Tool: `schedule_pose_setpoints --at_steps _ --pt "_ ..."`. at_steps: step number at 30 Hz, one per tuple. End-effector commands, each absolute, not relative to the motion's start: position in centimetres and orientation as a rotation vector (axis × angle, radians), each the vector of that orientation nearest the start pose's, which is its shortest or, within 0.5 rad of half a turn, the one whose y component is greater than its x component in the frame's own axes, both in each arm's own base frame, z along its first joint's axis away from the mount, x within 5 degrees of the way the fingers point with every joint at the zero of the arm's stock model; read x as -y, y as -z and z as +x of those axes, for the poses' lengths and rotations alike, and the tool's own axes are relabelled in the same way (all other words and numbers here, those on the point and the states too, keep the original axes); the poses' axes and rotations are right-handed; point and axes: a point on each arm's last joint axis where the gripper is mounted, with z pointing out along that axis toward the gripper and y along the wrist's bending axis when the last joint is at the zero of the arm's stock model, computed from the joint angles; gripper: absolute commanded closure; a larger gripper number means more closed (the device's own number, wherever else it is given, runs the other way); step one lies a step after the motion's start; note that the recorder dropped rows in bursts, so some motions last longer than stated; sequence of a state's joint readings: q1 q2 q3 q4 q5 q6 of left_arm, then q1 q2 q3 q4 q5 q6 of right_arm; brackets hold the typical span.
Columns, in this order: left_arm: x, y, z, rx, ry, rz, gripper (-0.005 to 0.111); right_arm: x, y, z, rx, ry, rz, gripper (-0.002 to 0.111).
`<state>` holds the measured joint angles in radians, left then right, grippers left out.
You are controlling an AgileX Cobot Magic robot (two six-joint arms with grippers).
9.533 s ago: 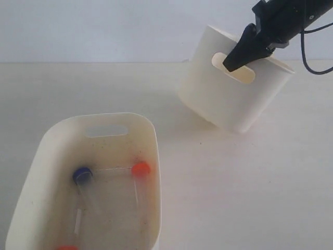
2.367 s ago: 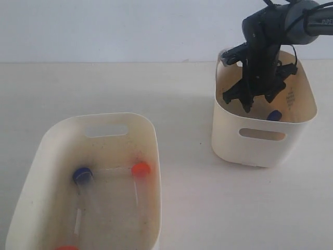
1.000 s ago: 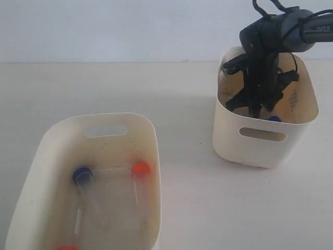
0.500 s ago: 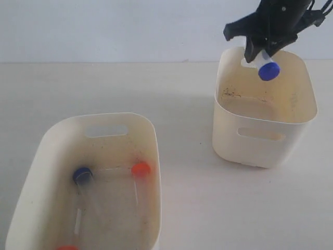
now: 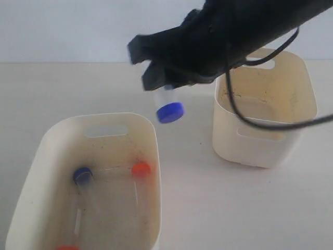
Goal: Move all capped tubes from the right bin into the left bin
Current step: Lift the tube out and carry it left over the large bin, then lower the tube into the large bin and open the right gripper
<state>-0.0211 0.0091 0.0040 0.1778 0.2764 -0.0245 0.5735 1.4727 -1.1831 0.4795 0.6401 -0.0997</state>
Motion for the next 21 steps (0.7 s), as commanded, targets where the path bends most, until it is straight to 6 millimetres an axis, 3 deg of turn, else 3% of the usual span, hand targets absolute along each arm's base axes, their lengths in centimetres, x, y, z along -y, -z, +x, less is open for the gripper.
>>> schedule_pose_setpoints --at_steps 1,4,7,8,10,12,16,21 --pt "-0.3 -18.9 5.6 -1.747 -0.124 0.102 0.102 -23.5 -29.9 23.8 -2.282 -0.779 -0.562 0.108" --pt "-0.3 -18.9 5.6 -1.747 -0.124 0.102 0.102 -25.3 -28.4 23.3 -2.285 -0.779 -0.615 0.092" --pt "-0.3 -18.9 5.6 -1.747 -0.124 0.102 0.102 -26.1 -26.9 23.4 -2.341 -0.782 -0.61 0.055" --pt "-0.3 -18.9 5.6 -1.747 -0.124 0.102 0.102 -26.3 -26.2 23.5 -2.38 -0.783 -0.601 0.038" --pt "-0.3 -18.9 5.6 -1.747 -0.124 0.102 0.102 -26.3 -25.7 23.4 -2.436 -0.795 -0.568 0.027" --pt "-0.3 -18.9 5.6 -1.747 -0.124 0.102 0.102 -26.2 -25.7 23.1 -2.473 -0.812 -0.546 0.039" --pt "-0.3 -18.9 5.6 -1.747 -0.124 0.102 0.102 -25.8 -28.3 21.9 -2.371 -0.832 -0.623 0.107" --pt "-0.3 -18.9 5.6 -1.747 -0.124 0.102 0.102 -23.1 -32.3 18.8 -2.291 -0.873 -0.676 0.106"
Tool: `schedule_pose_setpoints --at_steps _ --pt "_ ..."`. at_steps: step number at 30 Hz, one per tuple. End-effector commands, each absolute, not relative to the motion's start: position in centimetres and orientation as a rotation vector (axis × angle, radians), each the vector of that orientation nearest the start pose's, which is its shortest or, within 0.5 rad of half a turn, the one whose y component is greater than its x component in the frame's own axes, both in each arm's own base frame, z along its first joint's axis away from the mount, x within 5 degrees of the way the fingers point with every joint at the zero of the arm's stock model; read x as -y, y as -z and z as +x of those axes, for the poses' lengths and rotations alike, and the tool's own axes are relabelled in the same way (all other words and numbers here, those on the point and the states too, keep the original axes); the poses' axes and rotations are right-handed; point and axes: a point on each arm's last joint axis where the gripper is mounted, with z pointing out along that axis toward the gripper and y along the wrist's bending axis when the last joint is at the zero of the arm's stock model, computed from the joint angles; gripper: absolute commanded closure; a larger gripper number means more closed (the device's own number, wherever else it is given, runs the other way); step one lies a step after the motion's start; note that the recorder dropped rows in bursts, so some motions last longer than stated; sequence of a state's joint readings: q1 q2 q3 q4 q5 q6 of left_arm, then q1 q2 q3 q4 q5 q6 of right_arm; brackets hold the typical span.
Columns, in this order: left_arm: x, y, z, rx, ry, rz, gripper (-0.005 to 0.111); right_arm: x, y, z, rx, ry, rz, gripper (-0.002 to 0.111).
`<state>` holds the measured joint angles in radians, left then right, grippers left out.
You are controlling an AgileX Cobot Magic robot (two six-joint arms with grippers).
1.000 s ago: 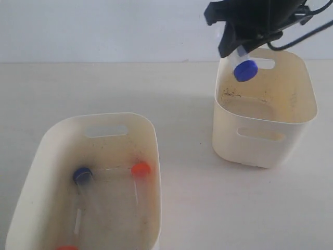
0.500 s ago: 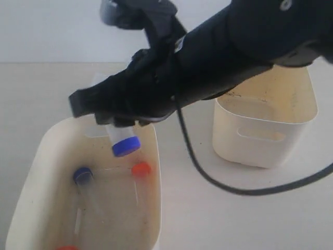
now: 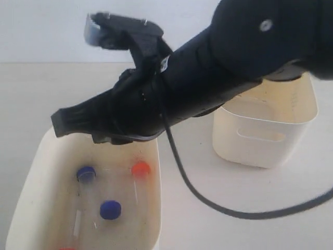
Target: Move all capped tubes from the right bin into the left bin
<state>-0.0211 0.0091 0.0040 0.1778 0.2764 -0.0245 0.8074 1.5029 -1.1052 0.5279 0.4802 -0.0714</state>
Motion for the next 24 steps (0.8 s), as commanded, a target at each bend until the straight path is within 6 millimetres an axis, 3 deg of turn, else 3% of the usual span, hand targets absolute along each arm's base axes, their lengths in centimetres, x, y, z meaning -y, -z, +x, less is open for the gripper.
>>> schedule_pose_setpoints --at_steps 1,5,10,14,16,21,24 --pt "-0.3 -18.9 5.6 -1.747 -0.124 0.102 0.102 -22.1 -32.6 18.0 -2.279 -0.866 -0.67 0.106" --pt "-0.3 -18.9 5.6 -1.747 -0.124 0.102 0.102 -18.1 -31.6 15.1 -2.245 -0.851 -0.553 0.106" --pt "-0.3 -18.9 5.6 -1.747 -0.124 0.102 0.102 -14.3 -27.0 12.3 -2.224 -0.831 -0.452 0.106" --pt "-0.3 -18.9 5.6 -1.747 -0.124 0.102 0.102 -12.3 -23.4 10.0 -2.344 -0.853 -0.379 0.106" --pt "-0.3 -18.9 5.6 -1.747 -0.124 0.102 0.102 -11.8 -22.4 9.4 -2.393 -0.836 -0.395 0.106" --pt "-0.3 -18.9 5.6 -1.747 -0.124 0.102 0.102 -11.7 -22.3 9.3 -2.397 -0.828 -0.407 0.106" --pt "-0.3 -18.9 5.6 -1.747 -0.124 0.102 0.102 -11.7 -22.6 9.8 -2.286 -0.748 -0.533 0.106"
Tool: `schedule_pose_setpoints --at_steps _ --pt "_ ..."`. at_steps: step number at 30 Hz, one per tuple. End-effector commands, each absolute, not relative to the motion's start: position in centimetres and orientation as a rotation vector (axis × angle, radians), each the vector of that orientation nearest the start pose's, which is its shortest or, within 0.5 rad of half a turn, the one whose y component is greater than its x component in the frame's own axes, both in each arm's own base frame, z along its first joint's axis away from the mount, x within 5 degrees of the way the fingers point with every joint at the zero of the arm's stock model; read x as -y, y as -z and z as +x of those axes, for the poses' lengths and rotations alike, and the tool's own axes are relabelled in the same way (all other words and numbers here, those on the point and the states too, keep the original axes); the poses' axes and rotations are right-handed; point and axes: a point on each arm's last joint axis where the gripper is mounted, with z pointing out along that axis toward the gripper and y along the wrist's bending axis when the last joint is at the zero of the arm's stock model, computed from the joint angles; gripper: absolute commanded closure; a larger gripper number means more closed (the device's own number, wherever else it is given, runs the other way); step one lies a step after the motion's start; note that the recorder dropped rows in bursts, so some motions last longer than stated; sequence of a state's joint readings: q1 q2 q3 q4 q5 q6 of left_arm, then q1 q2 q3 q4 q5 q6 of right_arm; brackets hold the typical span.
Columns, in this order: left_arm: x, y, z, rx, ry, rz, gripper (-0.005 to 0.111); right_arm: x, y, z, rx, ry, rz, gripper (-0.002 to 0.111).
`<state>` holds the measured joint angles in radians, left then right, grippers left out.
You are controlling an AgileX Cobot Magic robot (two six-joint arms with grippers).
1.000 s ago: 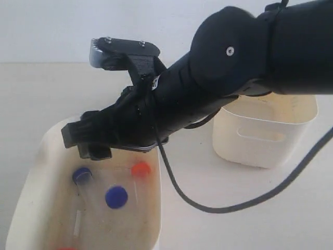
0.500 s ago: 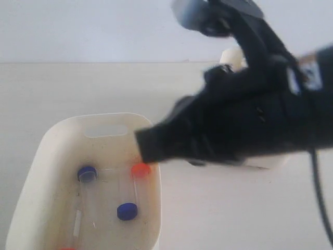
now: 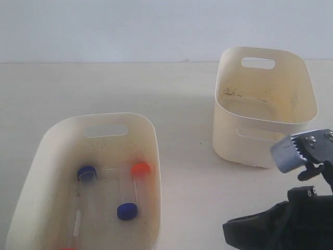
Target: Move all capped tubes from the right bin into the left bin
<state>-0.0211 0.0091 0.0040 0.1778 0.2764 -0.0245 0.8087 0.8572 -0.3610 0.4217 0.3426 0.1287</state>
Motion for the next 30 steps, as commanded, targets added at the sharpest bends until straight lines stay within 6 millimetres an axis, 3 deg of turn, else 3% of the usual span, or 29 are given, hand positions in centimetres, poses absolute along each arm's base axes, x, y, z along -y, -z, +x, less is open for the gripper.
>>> schedule_pose_setpoints --at_steps 1,2,4,6,12,13,17,25,30 --pt "-0.3 -18.9 5.6 -1.747 -0.124 0.102 0.102 -11.3 -23.1 10.1 -2.197 -0.678 -0.611 0.106" --pt "-0.3 -18.9 5.6 -1.747 -0.124 0.102 0.102 -10.7 -23.7 10.4 -2.133 -0.646 -0.603 0.106" --pt "-0.3 -18.9 5.6 -1.747 -0.124 0.102 0.102 -8.0 -24.8 10.8 -2.016 -0.596 -0.391 0.106" --pt "-0.3 -18.9 5.6 -1.747 -0.124 0.102 0.102 -5.5 -25.4 10.0 -1.855 -0.548 -0.215 0.106" --pt "-0.3 -18.9 5.6 -1.747 -0.124 0.102 0.102 -1.2 -22.2 6.8 -1.445 -0.365 0.045 0.106" --pt "-0.3 -18.9 5.6 -1.747 -0.124 0.102 0.102 -1.0 -22.5 6.5 -1.404 -0.361 0.058 0.106" --pt "-0.3 -19.0 5.6 -1.745 -0.123 0.102 0.102 -1.0 -21.8 5.6 -1.437 -0.33 0.02 0.106" --pt "-0.3 -18.9 5.6 -1.748 -0.124 0.102 0.102 -1.7 -18.4 5.1 -1.807 -0.285 -0.118 0.106" --pt "-0.3 -18.9 5.6 -1.748 -0.124 0.102 0.102 -1.7 -18.3 5.1 -1.825 -0.296 -0.087 0.106"
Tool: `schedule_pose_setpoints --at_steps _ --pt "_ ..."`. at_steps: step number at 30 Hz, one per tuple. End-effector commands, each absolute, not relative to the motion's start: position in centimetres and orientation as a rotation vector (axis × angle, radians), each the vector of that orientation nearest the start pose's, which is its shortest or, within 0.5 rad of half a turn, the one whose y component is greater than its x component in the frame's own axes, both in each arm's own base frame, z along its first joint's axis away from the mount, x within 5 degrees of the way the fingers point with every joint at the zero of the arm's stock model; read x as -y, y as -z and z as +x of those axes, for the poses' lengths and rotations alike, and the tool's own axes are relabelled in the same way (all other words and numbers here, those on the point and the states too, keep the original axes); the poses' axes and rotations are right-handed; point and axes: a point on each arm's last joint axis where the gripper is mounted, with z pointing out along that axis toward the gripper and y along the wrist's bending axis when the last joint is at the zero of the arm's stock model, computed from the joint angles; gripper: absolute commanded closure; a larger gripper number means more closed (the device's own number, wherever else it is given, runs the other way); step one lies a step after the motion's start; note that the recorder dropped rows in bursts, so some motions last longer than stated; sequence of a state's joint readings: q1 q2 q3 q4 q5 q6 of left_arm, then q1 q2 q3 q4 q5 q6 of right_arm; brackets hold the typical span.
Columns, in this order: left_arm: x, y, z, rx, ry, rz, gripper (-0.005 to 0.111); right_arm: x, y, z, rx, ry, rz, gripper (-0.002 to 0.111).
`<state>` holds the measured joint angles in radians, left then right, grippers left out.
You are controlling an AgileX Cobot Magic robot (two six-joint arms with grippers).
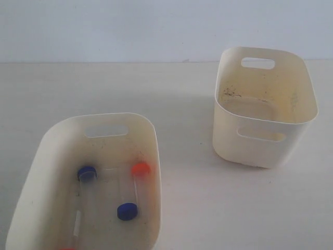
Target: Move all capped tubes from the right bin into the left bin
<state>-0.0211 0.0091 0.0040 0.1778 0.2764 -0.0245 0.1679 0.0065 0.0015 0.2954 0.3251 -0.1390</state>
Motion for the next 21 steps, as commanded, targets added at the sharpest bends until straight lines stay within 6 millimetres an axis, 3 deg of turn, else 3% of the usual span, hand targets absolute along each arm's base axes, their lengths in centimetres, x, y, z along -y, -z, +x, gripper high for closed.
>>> schedule_pose_setpoints --at_steps 1,6,10,21 --pt "-0.3 -18.94 5.57 -1.748 -0.124 0.102 0.102 -1.7 -18.31 5.12 -1.825 -0.296 -0.087 0.106" --pt "-0.3 -18.94 5.57 -1.748 -0.124 0.102 0.102 -1.7 -18.37 5.14 -1.819 -0.304 -0.077 0.106" --pt "-0.3 -18.94 5.57 -1.748 -0.124 0.102 0.102 -1.95 -18.11 5.0 -1.861 -0.416 0.018 0.106" --pt "-0.3 -18.94 5.57 -1.748 -0.124 0.102 0.102 -1.15 -18.0 5.17 -1.863 -0.346 0.102 0.106"
